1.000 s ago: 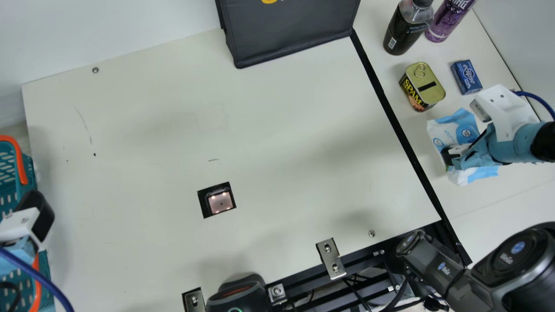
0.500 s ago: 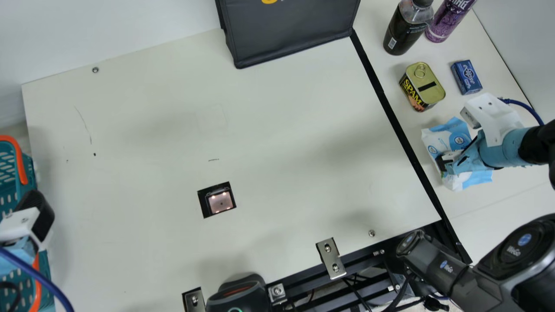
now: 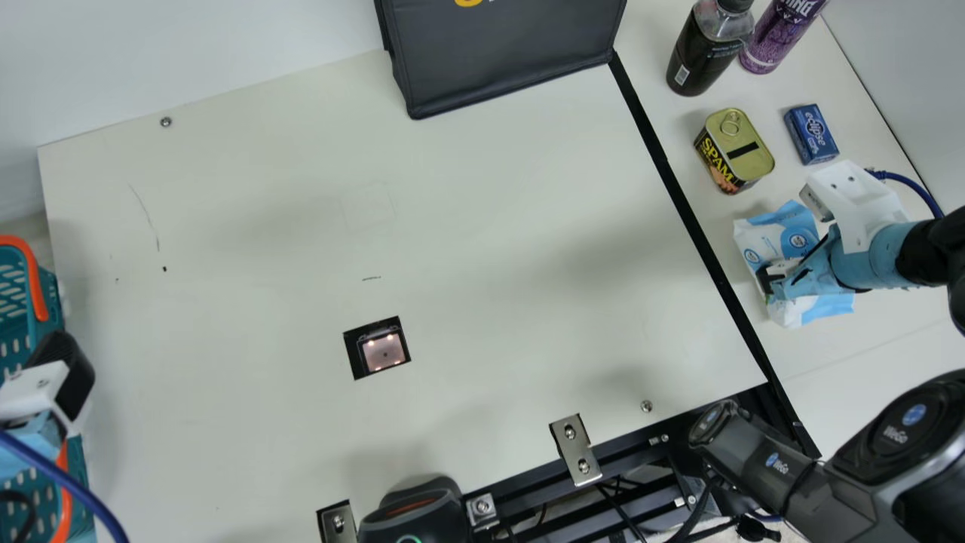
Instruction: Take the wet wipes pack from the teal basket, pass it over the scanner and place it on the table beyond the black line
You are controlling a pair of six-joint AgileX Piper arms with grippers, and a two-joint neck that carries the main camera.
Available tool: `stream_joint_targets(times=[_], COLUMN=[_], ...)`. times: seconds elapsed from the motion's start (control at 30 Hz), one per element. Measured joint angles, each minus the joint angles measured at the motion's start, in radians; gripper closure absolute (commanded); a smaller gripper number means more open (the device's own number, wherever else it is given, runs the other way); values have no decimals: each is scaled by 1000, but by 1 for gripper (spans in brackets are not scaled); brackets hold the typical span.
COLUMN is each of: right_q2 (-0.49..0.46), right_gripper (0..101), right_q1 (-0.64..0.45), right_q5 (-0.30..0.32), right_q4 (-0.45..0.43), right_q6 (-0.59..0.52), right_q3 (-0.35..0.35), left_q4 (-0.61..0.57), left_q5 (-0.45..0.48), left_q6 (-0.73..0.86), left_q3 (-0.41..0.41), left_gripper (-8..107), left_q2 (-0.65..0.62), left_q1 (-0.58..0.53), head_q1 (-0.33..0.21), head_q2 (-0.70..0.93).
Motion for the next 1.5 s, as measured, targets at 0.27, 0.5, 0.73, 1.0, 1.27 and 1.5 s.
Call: stream_joint_targets(times=[0.27, 0.5, 0.73, 1.0, 1.27, 1.5], right_q2=[0, -24, -94, -179, -216, -243], right_gripper=[15, 6, 6, 6, 6, 6], right_q1=[12, 26, 73, 200, 389, 589], right_q5=[-12, -4, 58, 108, 100, 83], right_q4=[4, 16, 28, -2, -94, -219], right_q6=[14, 32, 103, 287, 545, 806], right_q3=[1, -17, -76, -162, -220, -261], left_q4=[0, 0, 0, 0, 0, 0], left_q5=[0, 0, 0, 0, 0, 0], left_q6=[0, 0, 0, 0, 0, 0], left_q3=[0, 0, 0, 0, 0, 0], left_gripper=[9, 9, 9, 9, 9, 9], left_q2=[0, 0, 0, 0, 0, 0], left_q1=[0, 0, 0, 0, 0, 0], head_q1=[0, 0, 0, 0, 0, 0], head_q2=[0, 0, 0, 0, 0, 0])
